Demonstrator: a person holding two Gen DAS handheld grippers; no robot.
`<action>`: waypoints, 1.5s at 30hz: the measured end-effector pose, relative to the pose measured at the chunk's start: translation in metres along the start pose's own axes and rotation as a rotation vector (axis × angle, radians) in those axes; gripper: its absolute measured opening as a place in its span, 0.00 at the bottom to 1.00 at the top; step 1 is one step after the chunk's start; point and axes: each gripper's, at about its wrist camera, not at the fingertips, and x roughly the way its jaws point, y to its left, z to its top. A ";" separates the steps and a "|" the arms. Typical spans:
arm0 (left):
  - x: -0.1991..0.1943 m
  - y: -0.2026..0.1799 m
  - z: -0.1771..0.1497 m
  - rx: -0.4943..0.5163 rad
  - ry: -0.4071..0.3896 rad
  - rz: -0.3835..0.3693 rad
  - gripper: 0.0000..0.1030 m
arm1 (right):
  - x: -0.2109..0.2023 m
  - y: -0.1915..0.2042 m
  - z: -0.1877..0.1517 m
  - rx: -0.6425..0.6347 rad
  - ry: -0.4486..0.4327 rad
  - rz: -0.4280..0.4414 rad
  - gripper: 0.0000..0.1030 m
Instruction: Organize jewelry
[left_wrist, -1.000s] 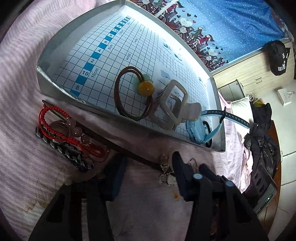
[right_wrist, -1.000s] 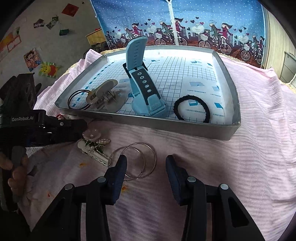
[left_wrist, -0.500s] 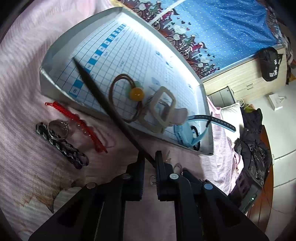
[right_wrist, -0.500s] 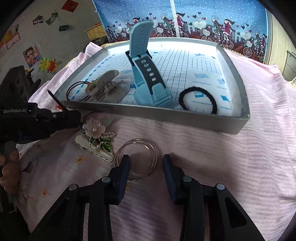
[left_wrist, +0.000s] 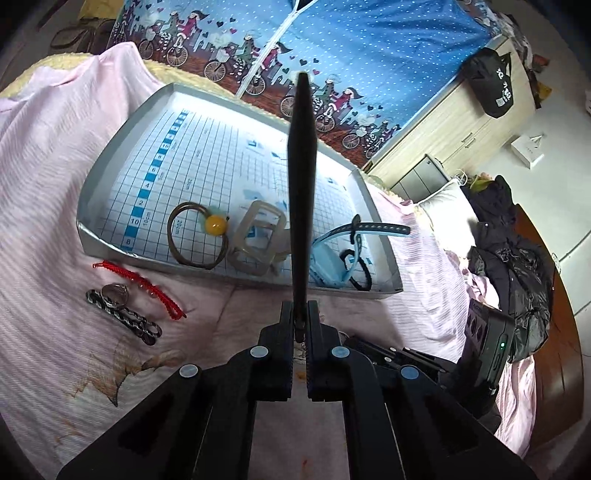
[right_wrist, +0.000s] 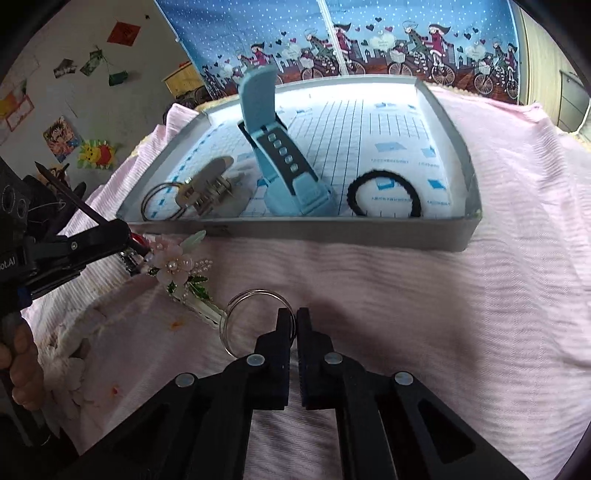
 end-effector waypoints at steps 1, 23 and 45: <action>-0.001 -0.002 -0.001 0.006 -0.007 -0.003 0.03 | -0.002 0.001 0.003 0.002 -0.014 0.001 0.04; 0.033 -0.023 0.056 0.064 -0.087 -0.024 0.03 | -0.042 -0.038 0.050 0.161 -0.323 -0.086 0.04; 0.075 -0.027 0.052 0.190 -0.002 0.155 0.11 | 0.000 -0.041 0.057 0.117 -0.219 -0.133 0.06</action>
